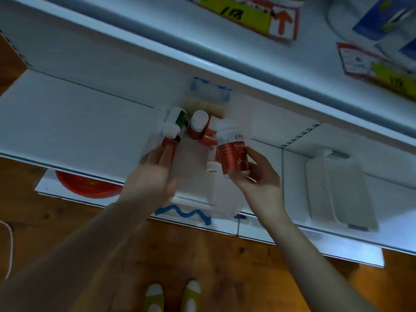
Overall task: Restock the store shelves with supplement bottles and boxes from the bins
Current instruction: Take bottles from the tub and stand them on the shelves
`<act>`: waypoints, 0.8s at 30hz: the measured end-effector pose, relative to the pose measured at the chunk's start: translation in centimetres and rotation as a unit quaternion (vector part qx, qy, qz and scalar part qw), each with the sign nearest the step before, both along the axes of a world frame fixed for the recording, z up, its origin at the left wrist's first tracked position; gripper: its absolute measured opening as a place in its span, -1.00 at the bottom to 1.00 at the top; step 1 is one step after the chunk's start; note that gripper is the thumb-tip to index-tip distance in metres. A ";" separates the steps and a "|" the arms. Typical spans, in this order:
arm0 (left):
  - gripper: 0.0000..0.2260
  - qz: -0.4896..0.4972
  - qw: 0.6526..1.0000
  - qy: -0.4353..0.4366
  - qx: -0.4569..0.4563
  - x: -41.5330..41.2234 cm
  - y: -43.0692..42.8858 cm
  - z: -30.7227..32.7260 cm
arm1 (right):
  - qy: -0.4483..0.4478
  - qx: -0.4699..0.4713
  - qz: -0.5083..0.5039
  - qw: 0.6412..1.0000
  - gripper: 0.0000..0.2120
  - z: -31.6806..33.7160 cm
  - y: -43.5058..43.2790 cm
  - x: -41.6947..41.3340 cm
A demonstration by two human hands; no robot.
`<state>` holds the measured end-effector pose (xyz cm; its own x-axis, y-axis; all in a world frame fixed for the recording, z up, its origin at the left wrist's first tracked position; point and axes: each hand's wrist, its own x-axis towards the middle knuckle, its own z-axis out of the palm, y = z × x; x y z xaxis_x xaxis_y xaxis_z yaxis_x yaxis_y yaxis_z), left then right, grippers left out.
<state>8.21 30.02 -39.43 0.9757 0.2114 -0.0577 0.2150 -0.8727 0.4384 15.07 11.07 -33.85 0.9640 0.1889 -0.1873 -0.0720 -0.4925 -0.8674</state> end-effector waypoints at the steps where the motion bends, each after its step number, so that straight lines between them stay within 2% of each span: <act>1: -0.39 0.008 0.998 0.052 -0.017 0.9 -0.2 0.0 | 0.003 0.006 -0.001 1.000 -0.56 0.0 -0.3 -0.1; 6: -0.29 0.065 0.967 0.247 -0.017 4.9 -0.3 -2.4 | 0.019 0.039 0.007 0.999 -0.53 -0.3 -1.3 -0.5; 9: -0.24 0.094 0.953 0.287 -0.028 5.8 -0.5 -4.2 | 0.041 0.076 0.006 0.996 -0.57 -0.6 -1.8 -0.7; 11: -0.23 0.096 0.951 0.292 -0.009 6.1 -0.6 -4.9 | 0.046 0.093 0.006 0.995 -0.57 -0.8 -1.9 -0.7; 15: -0.40 0.054 0.954 0.282 0.083 6.5 -0.6 -6.1 | 0.047 0.098 0.009 0.994 -0.58 -1.2 -2.1 -0.7; 17: -0.41 0.031 0.954 0.278 0.112 6.5 -0.5 -6.3 | 0.044 0.089 0.016 0.995 -0.58 -1.5 -2.3 -0.7; 21: -0.46 0.048 0.961 0.262 0.076 6.7 -0.2 -6.2 | 0.036 0.074 0.032 0.996 -0.57 -1.5 -2.6 -1.0; 24: -0.61 0.079 0.978 0.192 -0.010 6.9 -0.3 -5.3 | 0.044 0.094 0.019 0.994 -0.57 -1.3 -2.9 -1.3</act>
